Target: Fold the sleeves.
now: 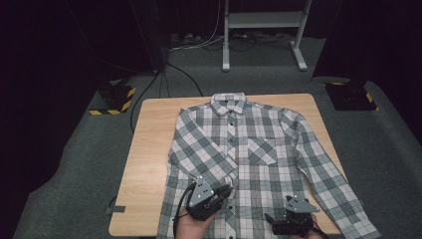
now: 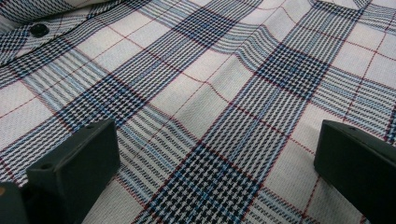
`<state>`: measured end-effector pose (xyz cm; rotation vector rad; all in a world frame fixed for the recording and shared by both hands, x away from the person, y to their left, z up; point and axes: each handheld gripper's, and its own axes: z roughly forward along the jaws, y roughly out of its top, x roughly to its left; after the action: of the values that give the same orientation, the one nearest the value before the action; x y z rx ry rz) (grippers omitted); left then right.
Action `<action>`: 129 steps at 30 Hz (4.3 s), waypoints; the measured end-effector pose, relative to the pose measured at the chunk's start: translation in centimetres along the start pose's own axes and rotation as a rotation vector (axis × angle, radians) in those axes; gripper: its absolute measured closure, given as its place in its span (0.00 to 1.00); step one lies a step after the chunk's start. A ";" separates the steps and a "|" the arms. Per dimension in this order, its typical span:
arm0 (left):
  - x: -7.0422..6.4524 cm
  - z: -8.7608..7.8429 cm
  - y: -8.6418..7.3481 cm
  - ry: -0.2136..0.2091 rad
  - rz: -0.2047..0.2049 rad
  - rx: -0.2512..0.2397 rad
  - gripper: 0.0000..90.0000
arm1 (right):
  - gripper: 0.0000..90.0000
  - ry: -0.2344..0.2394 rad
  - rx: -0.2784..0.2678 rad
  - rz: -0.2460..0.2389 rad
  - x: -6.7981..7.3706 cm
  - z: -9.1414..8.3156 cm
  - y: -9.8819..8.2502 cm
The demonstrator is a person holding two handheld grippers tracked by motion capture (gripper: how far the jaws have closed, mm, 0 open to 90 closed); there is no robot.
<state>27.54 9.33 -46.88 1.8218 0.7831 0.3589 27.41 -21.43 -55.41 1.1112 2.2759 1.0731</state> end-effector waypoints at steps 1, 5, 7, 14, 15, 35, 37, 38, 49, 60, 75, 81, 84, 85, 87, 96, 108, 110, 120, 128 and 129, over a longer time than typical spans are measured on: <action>-0.2 0.2 0.0 -0.007 0.000 0.000 0.91 | 0.00 0.000 0.000 0.000 0.0 0.0 0.0; -1.3 1.0 0.3 -0.039 0.010 0.004 0.90 | 0.00 0.000 0.000 0.000 0.0 0.0 0.0; -1.8 1.4 0.4 -0.053 0.017 0.006 0.89 | 0.00 0.000 0.000 0.000 0.0 0.0 0.0; -3.7 3.3 0.7 -0.105 0.044 0.023 0.87 | 0.00 0.001 0.000 -0.001 0.0 0.0 0.0; -4.0 3.6 0.7 -0.112 0.048 0.027 0.86 | 0.00 0.001 0.000 -0.001 0.0 0.0 0.0; -2.5 3.5 0.5 -0.089 0.038 0.023 0.36 | 0.00 0.003 0.000 -0.002 0.0 0.0 0.0; -2.0 3.4 0.3 -0.076 0.029 0.027 0.31 | 0.00 0.003 0.000 -0.001 0.0 0.0 0.0; -1.7 3.3 0.3 -0.072 0.027 0.031 0.29 | 0.00 0.003 0.000 -0.001 0.0 0.0 0.0; 1.1 2.0 -0.7 0.002 0.023 0.056 0.10 | 0.00 0.003 0.000 0.000 0.0 0.0 0.0; 4.3 -0.2 -2.3 0.085 -0.021 0.054 0.07 | 0.00 0.002 0.000 0.001 0.0 0.0 0.0; 8.4 -4.0 -4.5 0.209 -0.081 0.062 0.07 | 0.00 0.002 -0.001 0.000 0.0 0.0 0.0; 9.6 -5.4 -5.4 0.250 -0.092 0.075 0.07 | 0.00 0.001 -0.001 0.000 0.0 0.0 0.0; 10.0 -6.0 -5.7 0.269 -0.102 0.078 0.07 | 0.00 0.001 -0.001 0.000 0.0 0.0 0.0; 10.2 -6.2 -5.9 0.275 -0.105 0.079 0.07 | 0.00 0.001 -0.001 0.000 0.0 0.0 0.0; 10.5 -6.6 -6.2 0.289 -0.111 0.082 0.07 | 0.00 0.001 -0.001 0.001 0.0 0.0 0.0; 11.6 -8.1 -8.0 0.355 -0.121 0.153 0.06 | 0.00 0.001 -0.001 0.000 0.0 0.0 0.0; 12.4 -9.3 -10.1 0.453 -0.132 0.292 0.05 | 0.00 0.001 -0.002 0.000 0.0 0.0 0.0; 12.5 -9.3 -10.4 0.478 -0.122 0.310 0.05 | 0.00 0.001 -0.001 0.000 0.0 0.0 0.0; 12.7 -9.0 -10.7 0.455 -0.157 0.329 0.03 | 0.01 0.002 0.000 -0.008 0.1 -0.1 0.0; 12.7 -8.9 -10.7 0.448 -0.154 0.331 0.02 | 0.03 0.002 -0.014 -0.023 0.2 -0.7 0.2; 12.7 -8.9 -10.7 0.448 -0.154 0.331 0.02 | 0.03 0.002 -0.021 -0.021 0.1 -0.8 0.2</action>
<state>28.10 26.48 -54.78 1.9956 1.3513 0.5746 26.95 -21.61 -54.71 1.0757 2.2671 1.0878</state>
